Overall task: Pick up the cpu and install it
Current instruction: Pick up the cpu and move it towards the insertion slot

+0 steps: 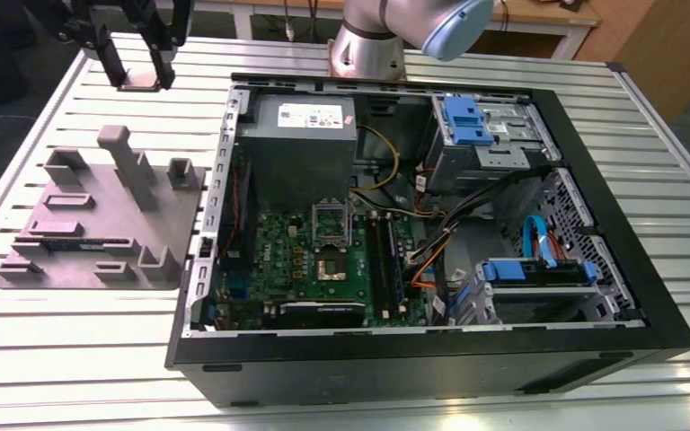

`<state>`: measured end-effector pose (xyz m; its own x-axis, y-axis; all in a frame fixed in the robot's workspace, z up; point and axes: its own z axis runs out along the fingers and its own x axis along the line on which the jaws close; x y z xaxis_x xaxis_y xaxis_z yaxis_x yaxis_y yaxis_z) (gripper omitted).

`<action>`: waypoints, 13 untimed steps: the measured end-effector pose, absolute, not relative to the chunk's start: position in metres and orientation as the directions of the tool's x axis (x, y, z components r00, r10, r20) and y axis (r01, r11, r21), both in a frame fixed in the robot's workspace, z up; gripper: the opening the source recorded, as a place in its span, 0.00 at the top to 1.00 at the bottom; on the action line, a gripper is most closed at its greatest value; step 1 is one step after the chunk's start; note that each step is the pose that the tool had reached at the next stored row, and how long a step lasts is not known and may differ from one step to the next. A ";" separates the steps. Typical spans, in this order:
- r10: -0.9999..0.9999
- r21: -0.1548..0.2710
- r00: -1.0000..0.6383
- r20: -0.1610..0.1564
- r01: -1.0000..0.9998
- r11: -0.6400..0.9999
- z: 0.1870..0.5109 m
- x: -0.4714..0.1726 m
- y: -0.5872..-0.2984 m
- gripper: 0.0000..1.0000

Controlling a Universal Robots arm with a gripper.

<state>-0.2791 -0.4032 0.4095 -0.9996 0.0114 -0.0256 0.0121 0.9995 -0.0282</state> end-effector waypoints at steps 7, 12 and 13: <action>0.011 -0.028 -1.000 -0.026 0.012 1.000 0.410 -0.277 -0.403 0.53; 0.011 -0.028 -1.000 -0.026 0.012 1.000 0.410 -0.275 -0.403 0.53; 0.011 -0.028 -1.000 -0.026 0.012 1.000 0.409 -0.275 -0.403 0.53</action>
<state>-0.2750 -0.4032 0.4095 -0.9996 0.0114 -0.0256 0.0122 0.9995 -0.0282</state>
